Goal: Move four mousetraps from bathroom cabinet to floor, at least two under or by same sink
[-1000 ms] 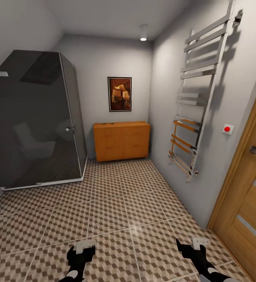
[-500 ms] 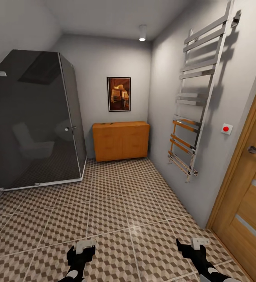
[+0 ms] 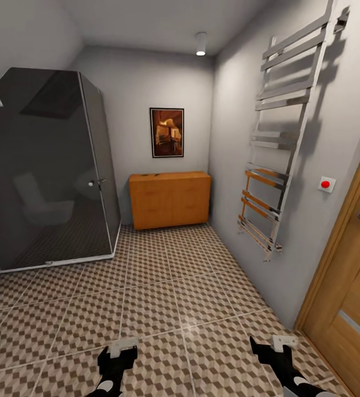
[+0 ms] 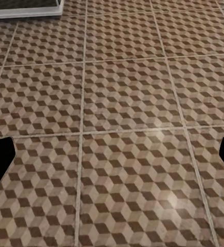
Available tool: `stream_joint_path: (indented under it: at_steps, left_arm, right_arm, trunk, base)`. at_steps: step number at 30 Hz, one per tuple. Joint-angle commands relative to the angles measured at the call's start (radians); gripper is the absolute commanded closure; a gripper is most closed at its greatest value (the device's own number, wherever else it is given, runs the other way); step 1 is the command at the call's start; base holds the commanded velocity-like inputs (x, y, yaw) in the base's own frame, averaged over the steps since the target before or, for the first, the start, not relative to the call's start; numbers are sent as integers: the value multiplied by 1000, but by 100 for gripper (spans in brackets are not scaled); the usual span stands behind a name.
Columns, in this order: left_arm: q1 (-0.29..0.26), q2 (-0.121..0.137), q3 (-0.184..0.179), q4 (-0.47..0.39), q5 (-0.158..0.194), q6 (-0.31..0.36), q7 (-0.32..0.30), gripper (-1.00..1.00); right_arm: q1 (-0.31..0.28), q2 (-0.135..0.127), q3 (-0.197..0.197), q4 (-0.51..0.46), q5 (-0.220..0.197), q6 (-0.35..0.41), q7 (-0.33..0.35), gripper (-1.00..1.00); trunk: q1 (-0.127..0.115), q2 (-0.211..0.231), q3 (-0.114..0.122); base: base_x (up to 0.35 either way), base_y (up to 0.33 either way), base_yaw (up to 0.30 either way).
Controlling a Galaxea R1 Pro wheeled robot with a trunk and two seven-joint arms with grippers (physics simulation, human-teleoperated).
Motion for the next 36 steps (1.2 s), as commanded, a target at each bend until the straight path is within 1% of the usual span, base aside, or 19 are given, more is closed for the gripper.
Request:
stream_joint_path:
  at_steps: [1,7,11,12,16,20,24,28,36]
  left_arm:
    - [-1,0,-9,1,9,-4,4,-100]
    - [-1,1,-8,2,9,-6,4,-100]
    - [-1,2,-7,2,9,-6,4,-100]
    - [-1,2,-7,2,11,-6,4,-100]
    - [-1,2,-7,2,11,-6,4,-100]
    - [-1,2,-7,2,12,-6,4,-100]
    - [-1,2,-7,2,11,-6,4,-100]
    - [-1,2,-7,2,12,-6,4,-100]
    - [-1,2,-7,2,10,-5,4,-100]
  right_arm:
    - [-2,-1,-8,4,11,-6,-2,-100]
    - [-2,-2,-7,4,31,-9,-17,-100]
    - [-2,-3,-7,4,35,-10,-39,-100]
    - [-2,-3,-7,4,36,-10,-54,-100]
    - [-2,-1,-7,5,38,-10,-61,-100]
    - [-2,-1,-7,5,38,-9,-64,-100]
    - [-2,0,-6,5,51,-8,-65,-100]
    - [-2,1,-6,5,75,-8,-65,-100]
    - [-2,1,-7,5,84,-9,-65,-100]
  trunk:
    - [1,-1,-2]
    - [1,-1,-2]
    - [1,-1,-2]
    - [1,-1,-2]
    - [1,-1,-2]
    - [1,-1,-2]
    - [1,-1,-2]
    - [1,-1,-2]
    - [1,-1,-2]
  base:
    - [323,0,0]
    - [326,0,0]
    - [328,0,0]
    - [328,0,0]
    - [328,0,71]
    - [328,0,213]
    - [328,0,290]
    - [328,0,297]
    - [328,0,264]
